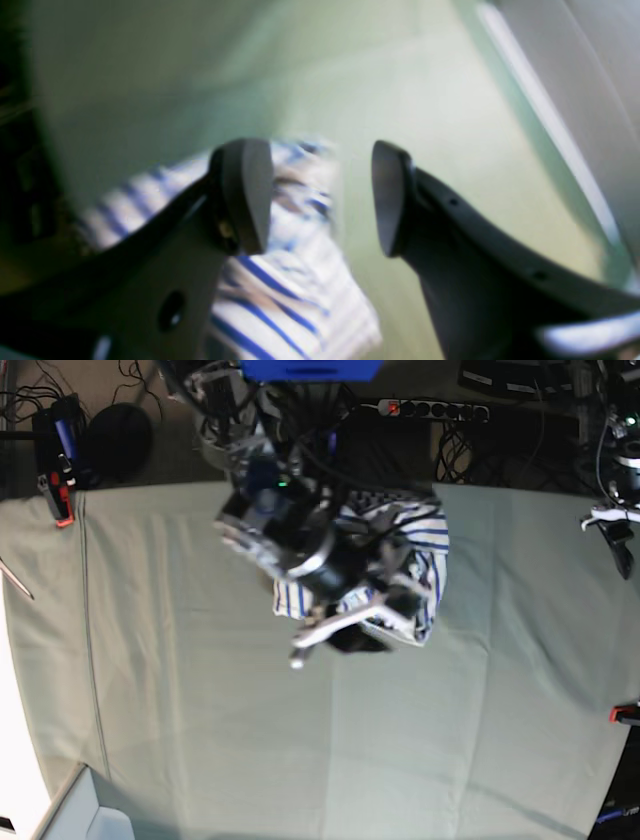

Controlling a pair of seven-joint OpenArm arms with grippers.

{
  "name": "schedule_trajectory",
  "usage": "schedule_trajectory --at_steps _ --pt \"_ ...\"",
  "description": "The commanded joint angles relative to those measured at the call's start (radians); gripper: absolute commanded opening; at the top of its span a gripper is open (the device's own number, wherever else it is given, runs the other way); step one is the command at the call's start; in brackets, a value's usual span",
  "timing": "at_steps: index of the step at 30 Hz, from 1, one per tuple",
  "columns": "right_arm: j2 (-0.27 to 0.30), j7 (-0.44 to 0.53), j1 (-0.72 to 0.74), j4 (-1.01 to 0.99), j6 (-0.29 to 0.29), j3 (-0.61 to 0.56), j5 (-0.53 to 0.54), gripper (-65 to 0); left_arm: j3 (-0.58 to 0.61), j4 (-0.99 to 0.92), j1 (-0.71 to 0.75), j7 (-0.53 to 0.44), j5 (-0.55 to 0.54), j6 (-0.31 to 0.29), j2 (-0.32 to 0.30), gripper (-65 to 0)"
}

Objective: Layout the t-shirt on the table in an organized manner, then fold the t-shirt properly
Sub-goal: 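Press the folded end onto the stack with the right gripper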

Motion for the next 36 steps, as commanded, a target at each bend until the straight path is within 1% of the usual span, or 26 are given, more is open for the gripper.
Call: schedule_trajectory --at_steps 1,3,4,8,10,14,18,19,22,27,29,32,36 --pt "-0.010 0.020 -0.003 0.024 -0.012 0.022 0.011 -32.9 -0.006 0.013 0.004 -0.030 -0.001 0.002 -0.011 -30.8" --pt "-0.010 0.019 -0.016 0.021 -0.012 0.074 0.011 -37.0 -0.006 0.013 0.004 -0.030 -0.001 0.002 -0.011 -30.8" --pt "-0.010 0.017 -0.024 0.008 -0.012 0.097 0.011 -40.6 -0.006 0.013 -0.003 -0.030 -0.001 0.002 -0.011 -30.8" --pt "-0.010 0.019 -0.030 -0.061 -0.012 0.183 0.011 -58.8 -0.006 0.012 -0.026 -0.030 -0.001 0.002 -0.011 -30.8" --pt "-0.010 0.019 -0.044 -0.081 -0.012 0.218 0.011 -64.3 -0.009 0.012 -0.026 -0.030 -0.001 0.002 -0.011 -30.8" --pt "-0.010 0.017 -0.055 -0.113 -0.010 0.276 0.011 -65.0 -0.011 0.012 -0.027 -0.030 -0.001 0.002 -0.011 -30.8" --pt "-0.010 0.019 -0.099 -0.134 -0.007 0.272 0.011 -65.0 -0.012 0.012 -0.026 -0.030 -0.001 0.002 -0.011 -30.8" --pt "-0.010 0.020 -0.113 -0.137 -0.001 0.249 0.011 -65.0 -0.012 0.012 -0.026 -0.030 0.000 0.002 -0.011 -30.8" --pt "-0.010 0.020 -0.142 -0.139 0.055 0.149 0.011 -65.0 -0.012 0.012 -0.029 -0.030 0.002 0.002 -0.011 -30.8" --pt "-0.010 0.023 -0.185 -0.131 0.055 -0.005 0.011 -65.0 -0.014 0.013 -0.026 -0.030 0.003 0.002 -0.011 -30.8" --pt "-0.010 0.059 -0.199 -0.128 0.055 -0.043 0.011 -65.0 -0.014 0.013 -0.024 -0.030 0.003 0.002 -0.011 -30.8" --pt "-0.010 0.132 -0.230 -0.102 0.055 -0.040 0.011 -65.0 -0.014 0.013 -0.024 -0.030 0.003 0.002 -0.011 -30.8" --pt "-0.010 0.169 -0.253 -0.033 0.055 0.028 0.011 -65.0 -0.014 -0.011 -0.023 -0.030 0.000 0.002 -0.011 -30.8"
